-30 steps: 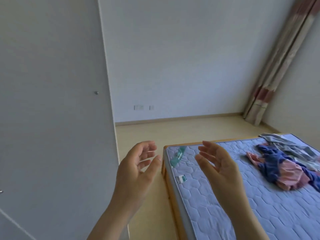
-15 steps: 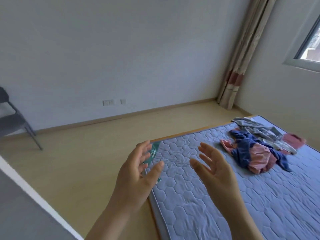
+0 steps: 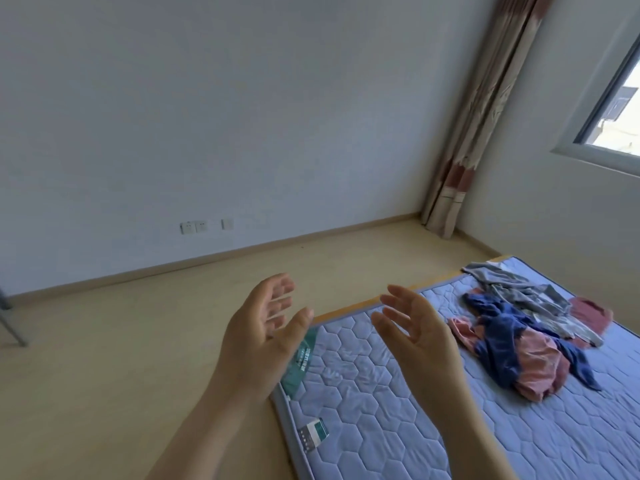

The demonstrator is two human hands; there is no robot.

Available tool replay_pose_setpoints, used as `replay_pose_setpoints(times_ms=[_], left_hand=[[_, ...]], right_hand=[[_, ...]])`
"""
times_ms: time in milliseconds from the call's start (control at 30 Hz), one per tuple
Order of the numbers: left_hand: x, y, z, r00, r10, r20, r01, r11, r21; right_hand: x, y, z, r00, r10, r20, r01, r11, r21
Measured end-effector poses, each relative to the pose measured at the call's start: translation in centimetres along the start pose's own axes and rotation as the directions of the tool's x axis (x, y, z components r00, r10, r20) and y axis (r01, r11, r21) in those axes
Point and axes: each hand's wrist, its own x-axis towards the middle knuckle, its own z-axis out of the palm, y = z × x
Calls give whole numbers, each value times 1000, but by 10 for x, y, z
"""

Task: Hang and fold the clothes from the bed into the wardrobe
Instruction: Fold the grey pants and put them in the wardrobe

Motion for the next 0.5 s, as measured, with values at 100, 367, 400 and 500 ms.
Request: replay_pose_setpoints(times_ms=[100, 367, 400, 500], left_hand=[[39, -10, -13, 999, -6, -35, 6, 1000, 13], [165, -27, -35, 997, 52, -64, -45, 994, 103], [182, -28, -39, 995, 60, -76, -51, 992, 114], [236, -32, -53, 992, 76, -104, -62, 988, 139]], right_hand=[[36, -1, 25, 1000, -9, 25, 8, 1000, 16], [172, 2, 87, 994, -105, 42, 101, 990, 103], [192, 2, 95, 992, -116, 49, 109, 986, 122], [251, 1, 123, 987, -143, 80, 130, 981, 146]])
